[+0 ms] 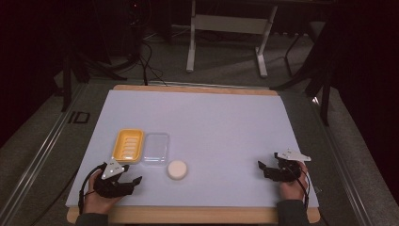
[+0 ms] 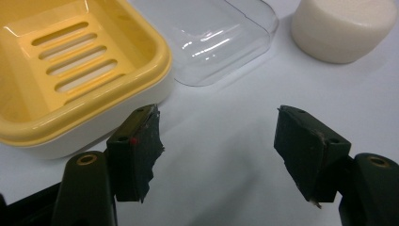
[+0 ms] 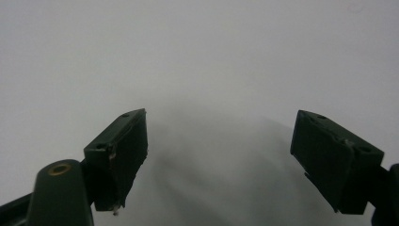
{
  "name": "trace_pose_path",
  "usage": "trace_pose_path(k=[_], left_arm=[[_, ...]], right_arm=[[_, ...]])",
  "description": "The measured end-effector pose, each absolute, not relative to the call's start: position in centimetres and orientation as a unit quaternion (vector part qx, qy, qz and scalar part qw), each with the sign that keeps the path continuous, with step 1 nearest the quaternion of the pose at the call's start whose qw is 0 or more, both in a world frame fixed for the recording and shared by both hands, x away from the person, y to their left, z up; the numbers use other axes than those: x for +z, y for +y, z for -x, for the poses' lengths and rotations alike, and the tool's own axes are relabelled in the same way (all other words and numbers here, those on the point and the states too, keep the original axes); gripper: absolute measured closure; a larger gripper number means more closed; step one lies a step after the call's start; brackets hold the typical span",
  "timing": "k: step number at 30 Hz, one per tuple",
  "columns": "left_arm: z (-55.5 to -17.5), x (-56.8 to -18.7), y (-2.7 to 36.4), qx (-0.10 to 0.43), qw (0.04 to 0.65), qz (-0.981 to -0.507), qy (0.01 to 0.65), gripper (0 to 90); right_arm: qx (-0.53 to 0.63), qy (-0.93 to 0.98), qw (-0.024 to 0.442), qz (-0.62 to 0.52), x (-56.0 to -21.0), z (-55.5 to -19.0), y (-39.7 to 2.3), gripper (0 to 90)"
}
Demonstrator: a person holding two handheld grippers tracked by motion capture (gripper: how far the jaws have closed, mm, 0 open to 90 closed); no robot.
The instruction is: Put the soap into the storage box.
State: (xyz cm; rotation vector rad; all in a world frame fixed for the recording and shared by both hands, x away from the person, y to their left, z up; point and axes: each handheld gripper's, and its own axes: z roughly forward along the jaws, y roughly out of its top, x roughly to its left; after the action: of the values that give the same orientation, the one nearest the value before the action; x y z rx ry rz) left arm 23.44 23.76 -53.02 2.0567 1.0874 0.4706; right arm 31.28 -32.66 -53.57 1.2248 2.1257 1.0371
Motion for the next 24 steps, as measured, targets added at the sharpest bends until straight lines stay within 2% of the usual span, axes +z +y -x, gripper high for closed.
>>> trace_pose_path(k=[5,24], left_arm=[[-23.47,-52.97,23.53,0.185,0.374,-0.805,0.422,32.2],[-23.61,-52.63,22.99,0.172,0.357,-0.824,0.405,32.7]], right_arm=[[0.392,0.765,0.258,-0.441,-53.47,-30.74,-32.74,19.5],[0.382,0.772,0.272,-0.429,-53.54,-30.52,-32.36,23.3]])
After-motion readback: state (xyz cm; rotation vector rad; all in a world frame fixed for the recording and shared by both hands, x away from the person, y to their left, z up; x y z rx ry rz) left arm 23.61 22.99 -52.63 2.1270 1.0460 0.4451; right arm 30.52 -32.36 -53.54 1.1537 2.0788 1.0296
